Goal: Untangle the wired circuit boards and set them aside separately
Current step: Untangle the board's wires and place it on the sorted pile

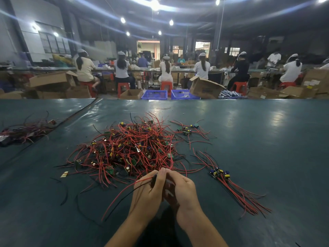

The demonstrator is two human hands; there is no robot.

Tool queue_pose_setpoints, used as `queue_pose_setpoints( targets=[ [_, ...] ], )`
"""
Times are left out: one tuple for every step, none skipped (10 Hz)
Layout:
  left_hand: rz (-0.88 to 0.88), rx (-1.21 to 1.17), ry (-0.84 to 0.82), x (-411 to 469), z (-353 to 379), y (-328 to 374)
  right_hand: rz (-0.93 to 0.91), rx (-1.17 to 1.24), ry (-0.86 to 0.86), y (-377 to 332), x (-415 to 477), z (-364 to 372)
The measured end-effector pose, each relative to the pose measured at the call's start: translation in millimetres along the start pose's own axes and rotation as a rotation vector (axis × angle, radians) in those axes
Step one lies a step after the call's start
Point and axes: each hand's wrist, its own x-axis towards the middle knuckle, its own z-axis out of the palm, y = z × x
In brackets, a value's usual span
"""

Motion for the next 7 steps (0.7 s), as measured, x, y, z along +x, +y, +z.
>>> queue_pose_setpoints(
  targets=[
    [0.034, 0.073, -0.004, -2, 1, 1, 0.069, 0.076, 0.027, -3, 1, 0],
    [0.077, 0.067, 0.008, 0, 2, -4, 0.114, 0.166, 0.043, -5, 4, -1],
    [0.093, 0.09, 0.031, 1, 2, -7, 0.133, 0.232, 0.081, -9, 11, -6],
    [0.167, 0.073, 0.039, 2, 4, -11, 0.134, 0.317, 0.109, -15, 20, -15],
    [0.213, 0.052, 0.011, 2, 6, -10, 0.145, 0.396, 0.123, -21, 27, -20],
    [0.212, 0.038, -0.037, 1, 8, -10, 0.128, 0.477, 0.132, -27, 31, -26],
    [0.228, 0.021, -0.069, 0, 10, -10, 0.119, 0.522, 0.125, -34, 33, -33]
  ],
)
